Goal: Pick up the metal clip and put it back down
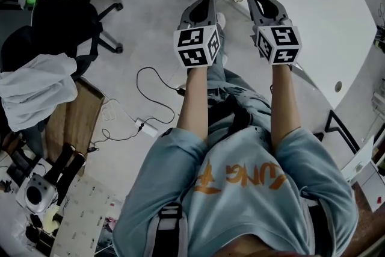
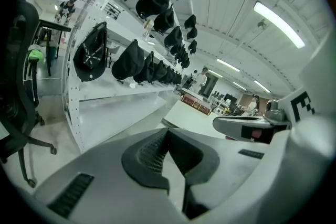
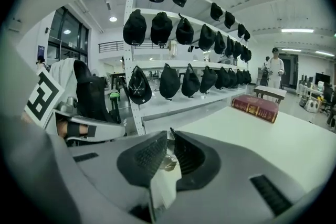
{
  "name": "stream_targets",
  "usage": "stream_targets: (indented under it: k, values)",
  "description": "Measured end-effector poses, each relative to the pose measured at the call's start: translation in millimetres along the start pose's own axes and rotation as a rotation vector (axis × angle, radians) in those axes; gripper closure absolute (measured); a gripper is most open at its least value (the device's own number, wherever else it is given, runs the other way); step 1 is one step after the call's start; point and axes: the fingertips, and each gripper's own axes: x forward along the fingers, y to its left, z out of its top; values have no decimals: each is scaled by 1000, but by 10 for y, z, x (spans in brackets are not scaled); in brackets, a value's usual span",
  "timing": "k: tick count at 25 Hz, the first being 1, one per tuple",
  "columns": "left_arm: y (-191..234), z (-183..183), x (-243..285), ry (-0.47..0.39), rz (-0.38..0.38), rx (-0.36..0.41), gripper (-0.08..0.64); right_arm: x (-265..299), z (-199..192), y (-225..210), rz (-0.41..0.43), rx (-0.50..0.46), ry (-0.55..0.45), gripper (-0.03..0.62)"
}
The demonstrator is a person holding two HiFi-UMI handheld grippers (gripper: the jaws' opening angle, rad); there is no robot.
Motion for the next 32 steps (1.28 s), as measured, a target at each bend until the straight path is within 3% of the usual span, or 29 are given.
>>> stream_targets:
  k: [3,5,7,17,28,32]
  values:
    - [65,-33,14,3,16,-18,538,85,-67,92,25,-47,32,549]
    - [107,-65,30,8,27,-25,538,144,-122,156,45,-84,58,490]
    - [158,-99,52,13,40,-33,538,216,-172,197,52,-130,85,482]
    - [292,-228,120,37,83,-53,538,457,-379,181,-33,-468,208,482]
    - [341,-249,146,45,101,-47,538,536,-404,112,-78,-496,209,491]
    - [338,-209,130,49,101,-39,538,514,-300,70,-133,-591,203,530]
